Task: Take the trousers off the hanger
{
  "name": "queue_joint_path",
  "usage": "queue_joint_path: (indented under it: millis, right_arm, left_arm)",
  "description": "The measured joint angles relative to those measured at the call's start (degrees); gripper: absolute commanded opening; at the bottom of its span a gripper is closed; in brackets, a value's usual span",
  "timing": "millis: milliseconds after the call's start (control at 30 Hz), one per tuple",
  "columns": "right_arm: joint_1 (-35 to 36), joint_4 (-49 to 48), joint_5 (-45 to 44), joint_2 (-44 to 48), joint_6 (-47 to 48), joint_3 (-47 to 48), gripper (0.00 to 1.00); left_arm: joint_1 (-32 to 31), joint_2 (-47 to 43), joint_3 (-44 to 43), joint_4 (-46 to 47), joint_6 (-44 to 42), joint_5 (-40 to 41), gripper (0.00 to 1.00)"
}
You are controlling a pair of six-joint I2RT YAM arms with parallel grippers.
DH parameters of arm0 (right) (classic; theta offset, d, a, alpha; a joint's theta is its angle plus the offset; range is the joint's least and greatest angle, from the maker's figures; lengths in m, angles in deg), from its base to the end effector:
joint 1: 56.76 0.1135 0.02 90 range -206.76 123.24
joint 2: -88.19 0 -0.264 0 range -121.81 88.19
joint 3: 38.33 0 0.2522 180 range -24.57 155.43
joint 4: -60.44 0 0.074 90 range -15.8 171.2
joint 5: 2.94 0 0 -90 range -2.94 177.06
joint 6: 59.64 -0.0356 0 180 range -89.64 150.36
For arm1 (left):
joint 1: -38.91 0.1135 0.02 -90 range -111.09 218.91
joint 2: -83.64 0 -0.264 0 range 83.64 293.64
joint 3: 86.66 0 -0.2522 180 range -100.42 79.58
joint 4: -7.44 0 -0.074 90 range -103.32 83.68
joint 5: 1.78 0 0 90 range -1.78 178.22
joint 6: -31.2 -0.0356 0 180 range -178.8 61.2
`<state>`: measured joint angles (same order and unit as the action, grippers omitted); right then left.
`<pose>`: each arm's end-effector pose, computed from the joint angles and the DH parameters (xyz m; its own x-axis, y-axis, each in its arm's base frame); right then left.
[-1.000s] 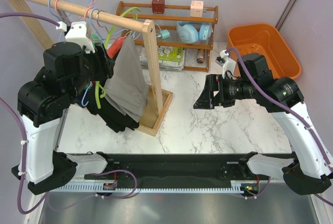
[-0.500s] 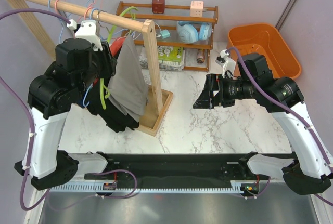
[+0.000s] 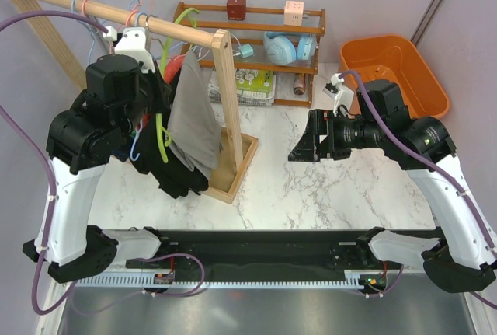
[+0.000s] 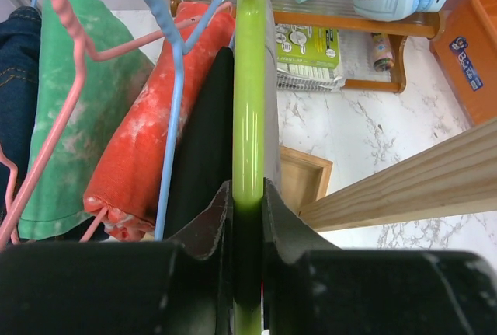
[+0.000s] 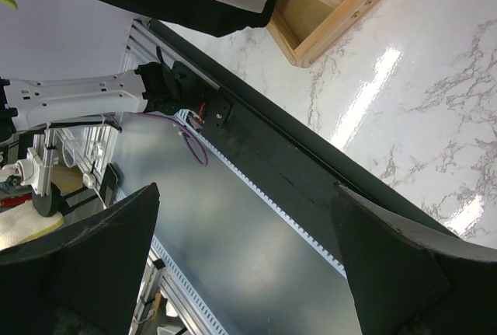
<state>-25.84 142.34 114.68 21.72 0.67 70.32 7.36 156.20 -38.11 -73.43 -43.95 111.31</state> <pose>0.1482 0.1080 0.4574 -0.8533 0.0005 -0.5215 -0.3897 0.6638 0.6383 0.1523 -0.0771 0.5413 -0.3522 -0.0604 -0.9340 0.0839 0.9919 -0.0958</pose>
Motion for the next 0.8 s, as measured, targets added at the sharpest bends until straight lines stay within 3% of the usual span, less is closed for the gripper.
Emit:
queue_joint_path:
  millis: [800]
  right_arm:
    - [0.0, -1.6, 0.8, 0.0, -1.0, -0.9, 0.98]
  left_arm:
    - [0.3, -3.4, -8.6, -3.7, -1.5, -6.8, 0.02]
